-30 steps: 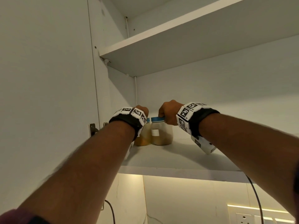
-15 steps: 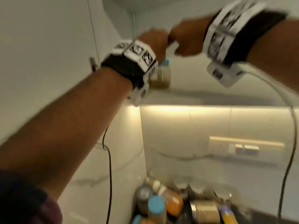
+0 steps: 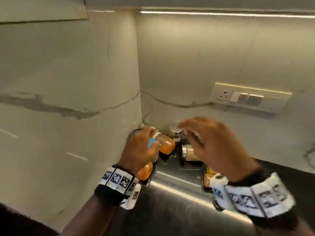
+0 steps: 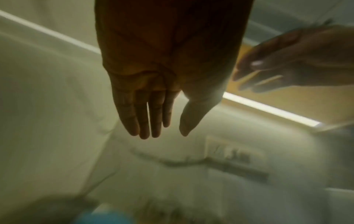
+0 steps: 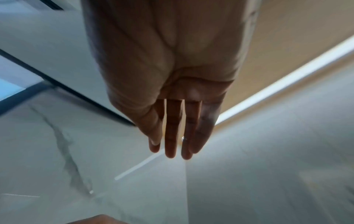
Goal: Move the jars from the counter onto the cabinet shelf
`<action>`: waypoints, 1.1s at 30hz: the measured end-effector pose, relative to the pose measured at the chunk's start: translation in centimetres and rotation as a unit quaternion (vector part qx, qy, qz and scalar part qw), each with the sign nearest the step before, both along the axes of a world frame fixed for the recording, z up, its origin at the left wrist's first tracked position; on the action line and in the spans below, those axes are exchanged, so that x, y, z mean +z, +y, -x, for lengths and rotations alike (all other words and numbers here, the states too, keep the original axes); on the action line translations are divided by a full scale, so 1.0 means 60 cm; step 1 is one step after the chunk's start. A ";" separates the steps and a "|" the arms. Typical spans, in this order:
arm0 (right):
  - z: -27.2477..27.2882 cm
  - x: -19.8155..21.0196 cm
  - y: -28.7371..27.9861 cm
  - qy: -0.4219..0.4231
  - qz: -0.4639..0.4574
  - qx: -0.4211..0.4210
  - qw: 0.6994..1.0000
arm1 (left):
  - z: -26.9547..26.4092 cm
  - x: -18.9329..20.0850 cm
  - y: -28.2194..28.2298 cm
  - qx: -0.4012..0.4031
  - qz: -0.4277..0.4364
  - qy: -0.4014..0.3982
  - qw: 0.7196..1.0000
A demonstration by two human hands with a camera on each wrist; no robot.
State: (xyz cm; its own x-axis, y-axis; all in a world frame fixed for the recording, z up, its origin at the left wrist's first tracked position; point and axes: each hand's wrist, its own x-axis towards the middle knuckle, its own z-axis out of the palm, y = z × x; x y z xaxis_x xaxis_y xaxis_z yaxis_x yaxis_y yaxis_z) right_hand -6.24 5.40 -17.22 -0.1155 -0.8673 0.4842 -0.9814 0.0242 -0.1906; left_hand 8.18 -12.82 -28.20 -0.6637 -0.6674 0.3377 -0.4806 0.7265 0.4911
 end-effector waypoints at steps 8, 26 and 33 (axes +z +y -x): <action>-0.024 -0.275 -0.052 -0.297 -0.142 -0.035 0.944 | -0.044 -0.197 -0.067 0.149 -0.246 -0.160 0.944; -0.028 -0.335 -0.195 -0.349 -0.098 -0.080 0.929 | -0.119 -0.226 0.056 0.066 -0.271 0.020 0.960; -0.023 -0.388 -0.303 -0.334 -0.178 -0.112 0.919 | -0.157 -0.207 0.069 0.050 -0.259 0.012 0.965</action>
